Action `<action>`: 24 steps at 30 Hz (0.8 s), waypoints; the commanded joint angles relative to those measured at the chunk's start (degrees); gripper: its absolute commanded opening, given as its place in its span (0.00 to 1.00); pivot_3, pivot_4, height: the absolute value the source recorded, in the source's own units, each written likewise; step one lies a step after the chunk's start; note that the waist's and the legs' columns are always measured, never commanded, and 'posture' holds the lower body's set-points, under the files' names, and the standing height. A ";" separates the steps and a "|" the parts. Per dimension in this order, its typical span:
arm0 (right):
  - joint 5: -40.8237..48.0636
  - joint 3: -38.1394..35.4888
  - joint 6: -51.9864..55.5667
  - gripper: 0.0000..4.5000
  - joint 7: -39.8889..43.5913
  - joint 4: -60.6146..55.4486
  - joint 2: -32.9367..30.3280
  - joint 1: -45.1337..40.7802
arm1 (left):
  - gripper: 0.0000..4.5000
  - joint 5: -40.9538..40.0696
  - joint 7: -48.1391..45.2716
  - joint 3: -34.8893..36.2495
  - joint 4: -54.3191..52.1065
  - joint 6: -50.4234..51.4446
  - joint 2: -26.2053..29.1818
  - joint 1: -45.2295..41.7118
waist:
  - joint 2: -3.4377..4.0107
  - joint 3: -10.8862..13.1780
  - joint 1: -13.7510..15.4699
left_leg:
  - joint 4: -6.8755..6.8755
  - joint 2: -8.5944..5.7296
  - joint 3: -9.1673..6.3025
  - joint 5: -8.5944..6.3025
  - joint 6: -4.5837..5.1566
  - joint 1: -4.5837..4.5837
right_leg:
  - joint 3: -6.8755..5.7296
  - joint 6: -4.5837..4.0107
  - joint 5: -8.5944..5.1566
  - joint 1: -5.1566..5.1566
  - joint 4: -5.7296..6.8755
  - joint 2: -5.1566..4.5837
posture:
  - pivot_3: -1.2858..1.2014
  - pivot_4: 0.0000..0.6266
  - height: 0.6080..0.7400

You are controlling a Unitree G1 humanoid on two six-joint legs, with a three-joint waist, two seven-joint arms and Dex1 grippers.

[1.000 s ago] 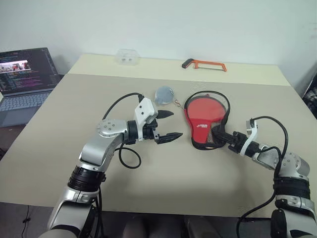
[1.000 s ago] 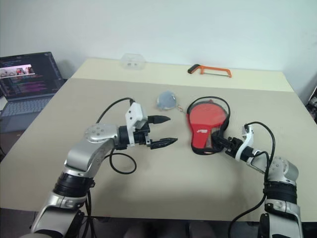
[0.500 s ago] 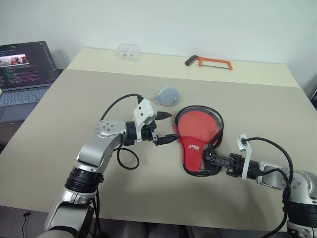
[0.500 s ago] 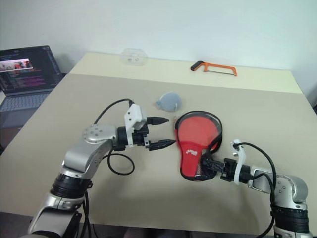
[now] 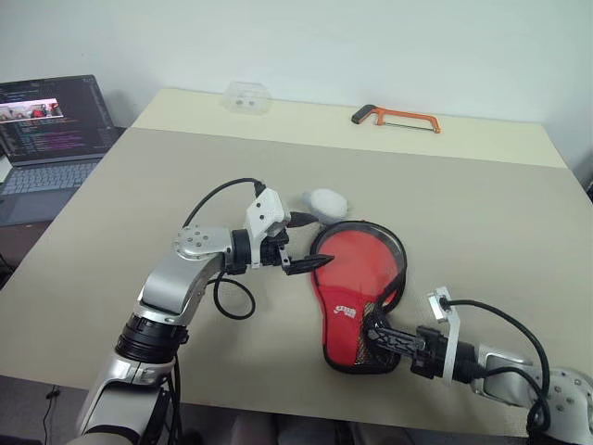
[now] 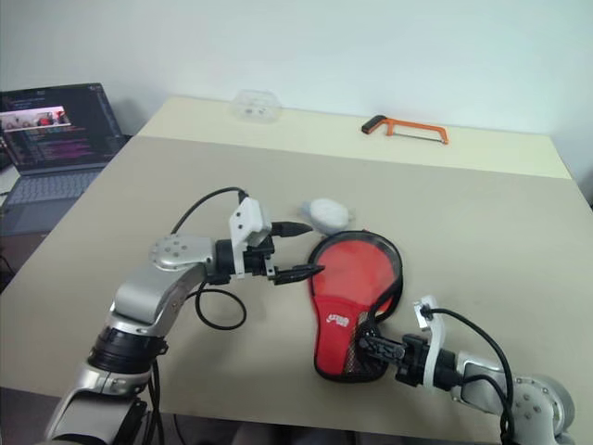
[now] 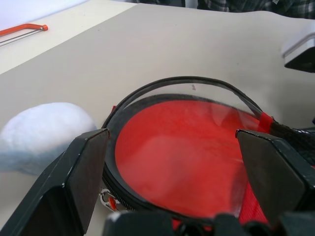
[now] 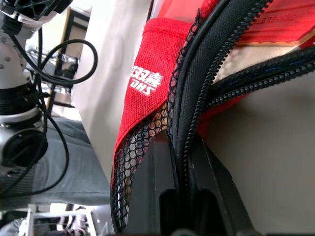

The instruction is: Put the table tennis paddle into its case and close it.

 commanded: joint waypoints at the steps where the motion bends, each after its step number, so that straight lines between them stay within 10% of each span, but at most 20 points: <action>1: 4.89 3.49 4.52 0.00 -1.47 0.55 0.74 4.01 | 1.00 -0.19 -0.17 -0.07 -2.69 -0.12 0.44 -0.31 | 0.00 0.00 0.05 | 0.01 0.00 -0.01 0.00 0.00 0.00 | -0.01 0.00 0.00 0.00 0.00 0.00 | 0.52 0.24 1.00; 24: 19.58 9.00 -5.86 0.00 -9.70 -3.66 -7.66 14.71 | 1.00 0.44 -2.04 -1.29 -1.22 -0.67 0.61 -1.16 | 0.03 -0.03 1.56 | 0.17 -0.07 0.01 0.02 -0.03 -0.40 | 0.00 -0.06 -0.03 -0.26 0.07 0.02 | 0.52 0.24 1.00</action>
